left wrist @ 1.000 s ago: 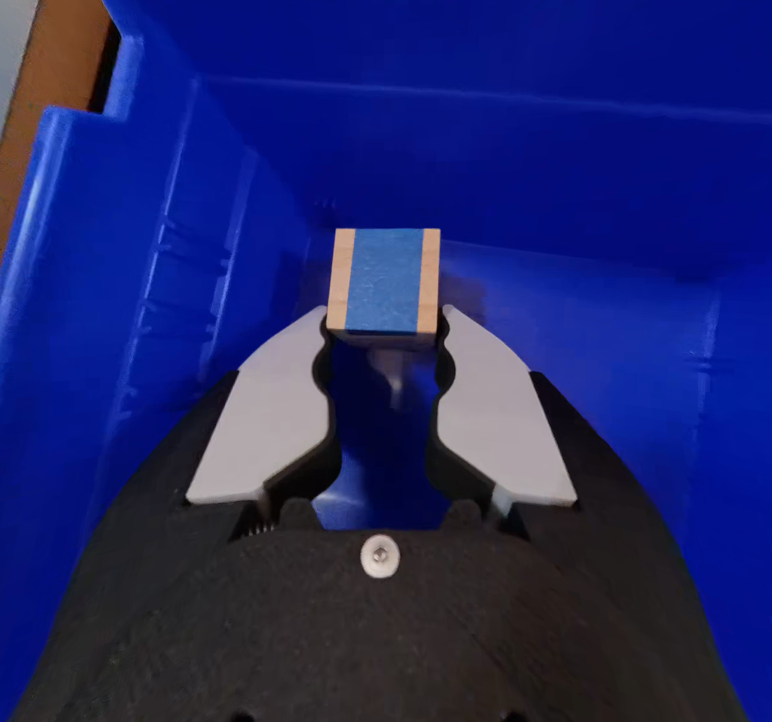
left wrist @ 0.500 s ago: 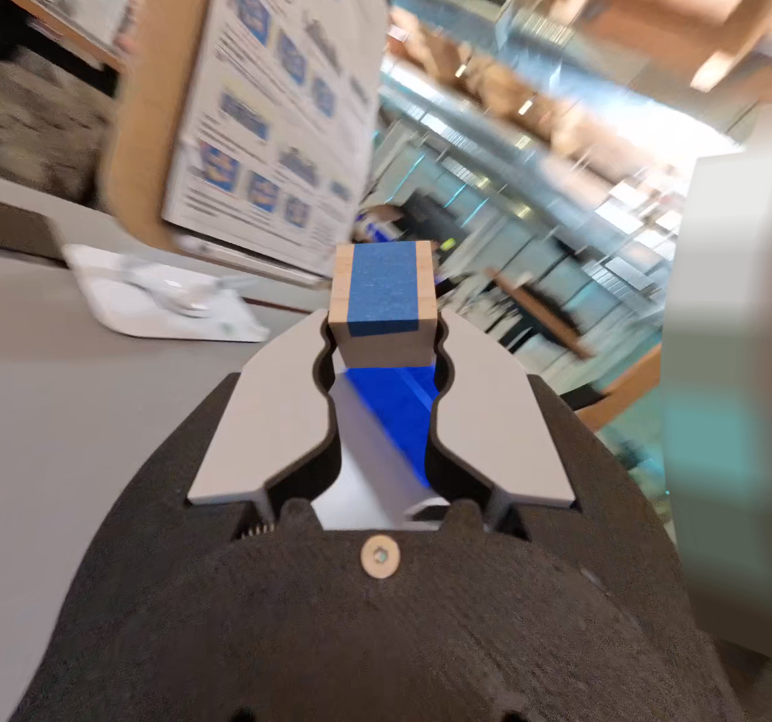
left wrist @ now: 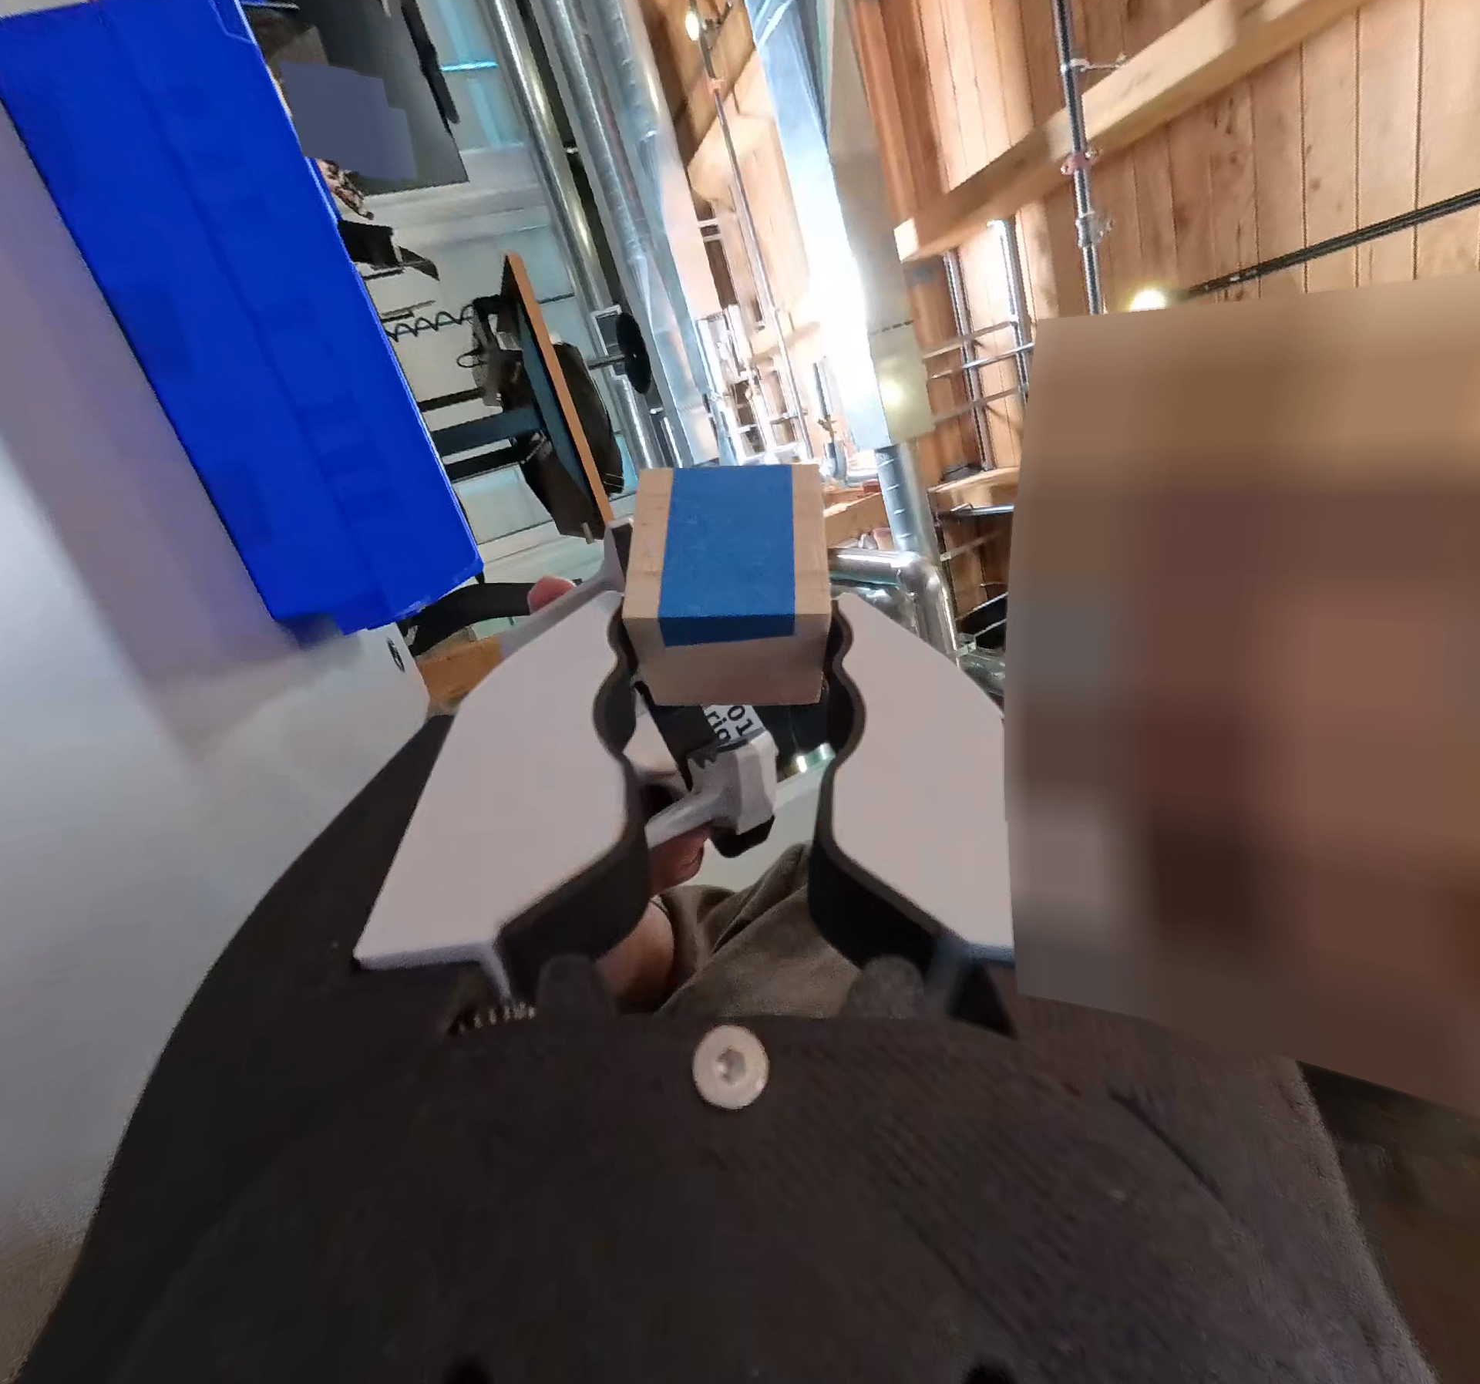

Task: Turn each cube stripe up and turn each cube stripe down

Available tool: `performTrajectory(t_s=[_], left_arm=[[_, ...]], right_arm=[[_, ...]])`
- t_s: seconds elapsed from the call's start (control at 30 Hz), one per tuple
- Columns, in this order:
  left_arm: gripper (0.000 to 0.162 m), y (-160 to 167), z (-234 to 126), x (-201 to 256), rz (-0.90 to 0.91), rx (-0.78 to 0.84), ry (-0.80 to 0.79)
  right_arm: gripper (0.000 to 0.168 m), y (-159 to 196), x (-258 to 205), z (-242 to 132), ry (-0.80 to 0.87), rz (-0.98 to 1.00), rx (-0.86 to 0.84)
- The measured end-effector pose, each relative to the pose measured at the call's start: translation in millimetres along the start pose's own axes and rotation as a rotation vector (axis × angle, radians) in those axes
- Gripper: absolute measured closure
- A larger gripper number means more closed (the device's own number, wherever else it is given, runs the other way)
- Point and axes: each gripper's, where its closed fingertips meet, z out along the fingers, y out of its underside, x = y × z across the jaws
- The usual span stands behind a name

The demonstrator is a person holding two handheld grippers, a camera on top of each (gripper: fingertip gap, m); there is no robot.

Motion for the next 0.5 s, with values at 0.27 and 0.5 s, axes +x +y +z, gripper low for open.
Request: performTrajectory(t_s=[0.27, 0.5], left_arm=[[0.117, 10.7, -0.3, -15.6, -0.087, -0.038, -0.001], [0.117, 12.7, -0.3, -18.8, -0.135, -0.054, 0.005]], right_arm=[[0.117, 13.2, -9.1, 7.0, 0.079, -0.318, -0.058], [0.126, 12.4, -7.4, 5.8, 0.084, -0.333, -0.040]])
